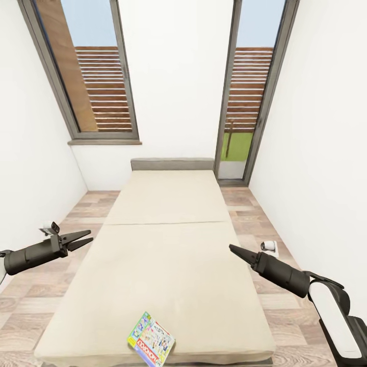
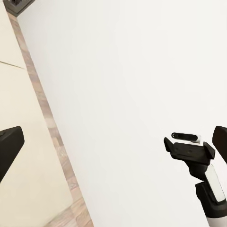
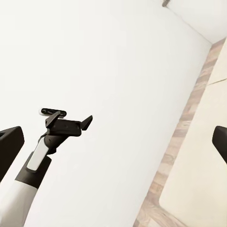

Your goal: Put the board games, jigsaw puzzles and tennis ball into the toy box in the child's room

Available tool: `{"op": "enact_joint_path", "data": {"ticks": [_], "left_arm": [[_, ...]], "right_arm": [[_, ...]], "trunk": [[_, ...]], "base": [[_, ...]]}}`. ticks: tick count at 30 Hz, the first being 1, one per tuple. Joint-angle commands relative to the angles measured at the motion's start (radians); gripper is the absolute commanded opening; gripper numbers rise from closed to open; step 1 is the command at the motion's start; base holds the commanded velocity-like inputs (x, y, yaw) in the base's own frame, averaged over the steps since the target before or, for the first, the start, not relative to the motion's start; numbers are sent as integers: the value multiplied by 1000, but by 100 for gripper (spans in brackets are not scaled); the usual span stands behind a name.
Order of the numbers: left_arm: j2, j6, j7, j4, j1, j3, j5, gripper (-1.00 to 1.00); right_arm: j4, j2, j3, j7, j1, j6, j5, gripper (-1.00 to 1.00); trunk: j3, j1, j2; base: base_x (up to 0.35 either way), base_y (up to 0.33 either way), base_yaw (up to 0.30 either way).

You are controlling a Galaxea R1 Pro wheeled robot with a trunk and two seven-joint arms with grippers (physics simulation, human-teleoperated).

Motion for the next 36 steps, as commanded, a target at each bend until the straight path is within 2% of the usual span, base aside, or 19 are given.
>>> {"op": "enact_joint_path", "data": {"ticks": [1,36], "left_arm": [[0,5,-3,0,-1,0,0,100],[0,5,-7,-1,-1,-1,1,100]], "right_arm": [[0,0,-1,2,-1,5,0,100],[0,0,-1,2,-1,5,0,100]], "trunk": [[0,1,-2],[57,1,-2]], "base": [[0,0,0],[0,0,0]]}}
